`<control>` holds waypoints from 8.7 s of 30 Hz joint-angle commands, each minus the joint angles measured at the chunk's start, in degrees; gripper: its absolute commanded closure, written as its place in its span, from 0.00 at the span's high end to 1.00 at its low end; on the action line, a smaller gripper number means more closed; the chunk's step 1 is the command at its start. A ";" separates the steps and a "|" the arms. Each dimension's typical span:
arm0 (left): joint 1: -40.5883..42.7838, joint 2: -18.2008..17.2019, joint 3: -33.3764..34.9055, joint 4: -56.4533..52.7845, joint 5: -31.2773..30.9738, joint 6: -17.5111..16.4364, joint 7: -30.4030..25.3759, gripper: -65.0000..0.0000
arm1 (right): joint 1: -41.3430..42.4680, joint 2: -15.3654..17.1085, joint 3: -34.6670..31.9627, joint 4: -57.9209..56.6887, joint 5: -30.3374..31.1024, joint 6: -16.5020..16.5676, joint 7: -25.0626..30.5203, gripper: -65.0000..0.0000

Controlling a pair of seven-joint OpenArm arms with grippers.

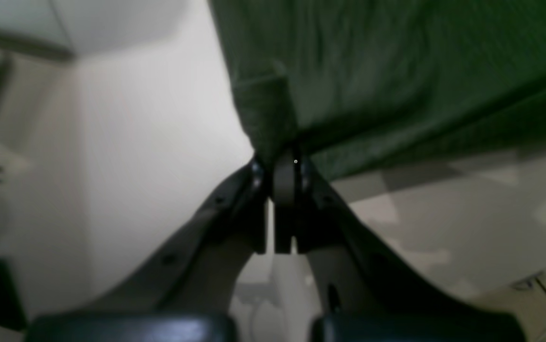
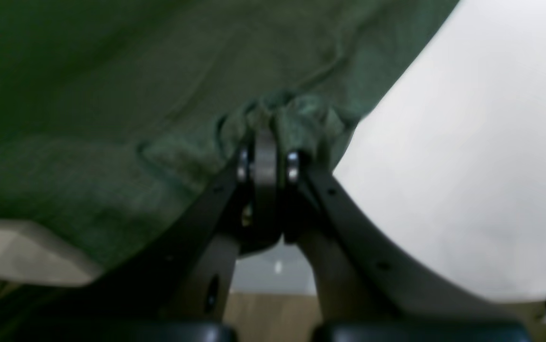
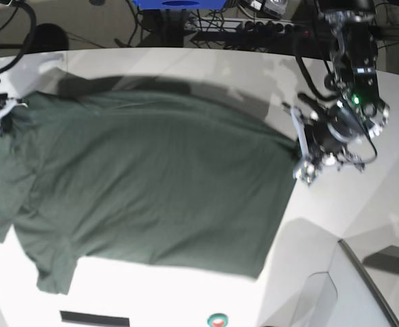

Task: Layout the t-shirt on the table in an organized manner, then fold the t-shirt properly
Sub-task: 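Lower the shirt with the left gripper, laying it flat, and release, then grasp the shirt's shoulder edges with both grippers, then pull the shirt edges apart with both grippers, then release the left gripper, then grasp the shirt's shoulder corners with both grippers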

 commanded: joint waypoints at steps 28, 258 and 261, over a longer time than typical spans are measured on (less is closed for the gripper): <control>13.58 -3.69 -2.67 -2.70 0.33 0.15 -6.26 0.00 | -4.36 0.70 6.60 -12.41 0.56 -0.75 5.74 0.22; -4.00 1.24 -26.76 -41.82 -21.39 2.34 -24.99 0.79 | -7.09 7.29 -53.35 -0.90 0.65 -16.57 15.67 0.00; -5.58 1.33 -26.76 -45.16 -20.33 2.17 -25.43 0.79 | -7.09 7.29 -53.35 -0.98 0.65 -16.57 15.67 0.00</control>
